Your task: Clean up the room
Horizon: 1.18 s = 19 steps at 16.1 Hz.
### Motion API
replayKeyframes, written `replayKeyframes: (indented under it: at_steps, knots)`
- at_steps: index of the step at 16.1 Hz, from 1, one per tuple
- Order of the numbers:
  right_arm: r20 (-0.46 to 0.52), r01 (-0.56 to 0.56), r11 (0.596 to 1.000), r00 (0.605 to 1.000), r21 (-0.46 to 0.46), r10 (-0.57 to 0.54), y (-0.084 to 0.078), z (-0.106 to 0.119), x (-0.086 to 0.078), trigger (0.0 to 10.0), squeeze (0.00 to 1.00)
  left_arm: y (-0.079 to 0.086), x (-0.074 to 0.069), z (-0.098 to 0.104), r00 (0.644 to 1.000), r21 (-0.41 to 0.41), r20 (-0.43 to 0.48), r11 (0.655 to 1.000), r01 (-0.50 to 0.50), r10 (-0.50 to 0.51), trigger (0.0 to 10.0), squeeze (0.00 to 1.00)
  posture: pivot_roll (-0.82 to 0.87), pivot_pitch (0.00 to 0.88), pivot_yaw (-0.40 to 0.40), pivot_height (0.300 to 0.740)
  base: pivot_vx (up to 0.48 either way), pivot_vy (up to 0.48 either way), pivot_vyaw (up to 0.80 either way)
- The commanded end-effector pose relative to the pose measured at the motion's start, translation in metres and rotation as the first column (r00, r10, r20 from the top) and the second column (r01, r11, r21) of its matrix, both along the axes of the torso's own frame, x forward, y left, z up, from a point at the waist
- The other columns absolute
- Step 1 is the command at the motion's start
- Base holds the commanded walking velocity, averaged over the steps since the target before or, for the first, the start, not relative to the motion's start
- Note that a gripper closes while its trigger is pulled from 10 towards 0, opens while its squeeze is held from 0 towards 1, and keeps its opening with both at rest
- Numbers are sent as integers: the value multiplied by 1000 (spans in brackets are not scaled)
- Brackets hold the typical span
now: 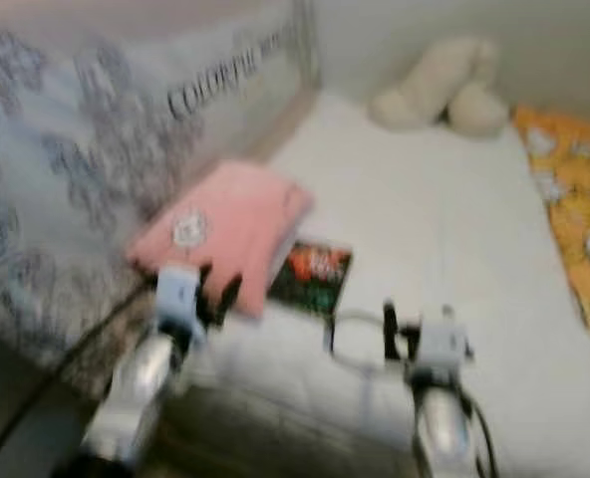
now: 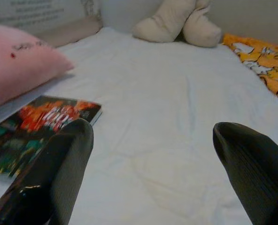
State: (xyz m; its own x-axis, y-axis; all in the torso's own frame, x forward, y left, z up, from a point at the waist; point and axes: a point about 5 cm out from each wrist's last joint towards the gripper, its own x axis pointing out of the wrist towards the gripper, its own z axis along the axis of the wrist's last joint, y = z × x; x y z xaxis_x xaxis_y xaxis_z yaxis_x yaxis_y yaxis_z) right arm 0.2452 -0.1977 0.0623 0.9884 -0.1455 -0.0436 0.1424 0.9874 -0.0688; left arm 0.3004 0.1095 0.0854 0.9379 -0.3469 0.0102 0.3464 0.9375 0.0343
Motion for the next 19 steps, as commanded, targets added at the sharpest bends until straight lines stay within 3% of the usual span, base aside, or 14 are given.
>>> replayKeyframes:
  at_steps: [1,2,6,7,8,10,14,19]
  knots:
    - [27,-6,1000,1000,-15,7,4,7,7,10000,0,1,1,-5,999,-2,-31,1000,17,-17,10000,263,38,0,8,731,0,-480,0]
    - [31,-17,1000,999,-17,17,6,8,9,10000,0,-1,4,-3,999,24,-24,999,38,-37,10000,0,27,0,19,731,0,-480,0]
    - [41,3,1000,999,3,-3,7,5,6,10000,0,-7,10,1,998,24,-9,998,57,-57,10000,0,7,0,35,731,0,-480,0]
    - [11,12,999,1000,-32,-12,7,2,5,10000,0,-7,10,0,998,22,-12,998,55,-54,10000,0,1,0,38,731,0,-480,0]
    - [4,18,999,1000,-38,-18,6,0,5,10000,1000,-6,11,0,999,20,-10,999,49,-49,10000,1000,-4,0,39,731,0,-480,0]
    - [59,44,998,997,40,-46,0,7,-1,10000,1000,-1,15,6,1000,-36,3,999,8,-8,10000,1000,-14,0,38,731,0,-480,0]
    - [87,94,995,992,35,-97,-12,12,0,10000,1000,-2,18,6,1000,-61,-1,998,-21,21,10000,1000,-31,0,40,731,0,-473,0]
    - [95,42,999,995,1,-42,-3,15,4,10000,1000,-5,18,-4,999,-44,-47,999,5,-7,10000,1000,-40,0,41,731,0,-472,0]
